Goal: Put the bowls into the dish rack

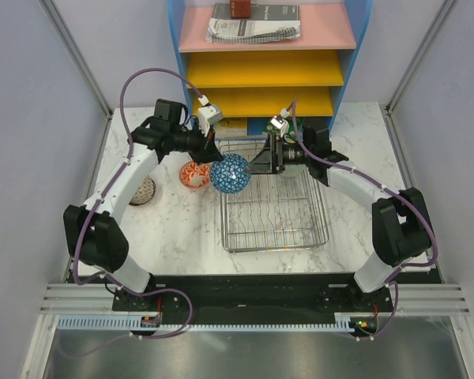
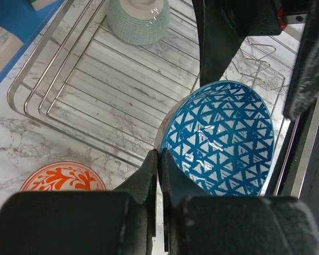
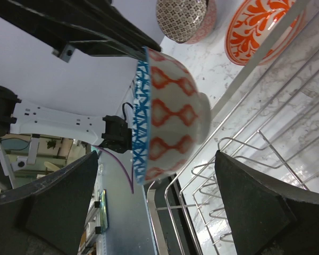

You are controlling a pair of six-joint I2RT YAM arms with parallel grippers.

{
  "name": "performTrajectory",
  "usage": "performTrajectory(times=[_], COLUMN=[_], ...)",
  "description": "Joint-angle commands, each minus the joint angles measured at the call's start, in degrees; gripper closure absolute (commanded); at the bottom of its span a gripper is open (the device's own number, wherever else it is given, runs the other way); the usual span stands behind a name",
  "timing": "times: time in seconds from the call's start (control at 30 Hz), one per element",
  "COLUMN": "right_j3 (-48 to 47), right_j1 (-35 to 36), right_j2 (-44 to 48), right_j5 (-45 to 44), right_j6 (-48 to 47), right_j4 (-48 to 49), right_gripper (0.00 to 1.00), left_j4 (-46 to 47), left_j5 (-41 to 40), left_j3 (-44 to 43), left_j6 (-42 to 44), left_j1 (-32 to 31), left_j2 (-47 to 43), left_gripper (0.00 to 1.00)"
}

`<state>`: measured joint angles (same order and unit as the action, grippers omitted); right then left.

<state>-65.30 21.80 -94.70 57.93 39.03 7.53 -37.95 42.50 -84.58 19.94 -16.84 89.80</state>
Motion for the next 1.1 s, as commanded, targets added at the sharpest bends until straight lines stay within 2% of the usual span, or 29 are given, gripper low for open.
performTrajectory(times=[0.0, 0.4, 0.67, 0.8, 0.9, 0.93, 1.07], right_j3=[1.1, 1.6, 2.6, 5.5, 7.0, 7.3, 9.1], right_j1=[-0.1, -0.1, -0.3, -1.0, -1.5, -1.8, -2.3], right_j2=[0.7, -3.4, -3.5, -3.8, -4.5, -4.9, -6.6], right_j5=[5.6, 6.4, 7.9, 9.0, 9.8, 10.2, 11.0], right_j6=[4.7, 4.0, 8.1, 16.0, 19.1, 21.6, 31.3], right_j4=[10.1, 11.5, 16.5, 24.6, 30.7, 33.9, 46.8], right_gripper=[0.02, 0.02, 0.02, 0.02, 0.08, 0.13, 0.23], left_j4=[3.4, 3.6, 3.7, 3.7, 3.8, 3.8, 3.8], left_j5=[5.7, 9.6, 10.1, 10.1, 9.9, 9.8, 9.9], left_j3=[-5.0, -8.8, -9.3, -10.1, -10.3, -10.4, -10.4], left_j6=[-1.9, -2.1, -2.1, -2.1, -2.2, -2.3, -2.3], left_j1=[-0.7, -3.4, -4.8, -4.9, -4.9, -4.9, -5.0], left_j2=[2.6, 4.9, 5.8, 6.4, 6.4, 6.6, 6.8], left_gripper=[0.98, 0.98, 0.98, 0.98, 0.98, 0.98, 0.98])
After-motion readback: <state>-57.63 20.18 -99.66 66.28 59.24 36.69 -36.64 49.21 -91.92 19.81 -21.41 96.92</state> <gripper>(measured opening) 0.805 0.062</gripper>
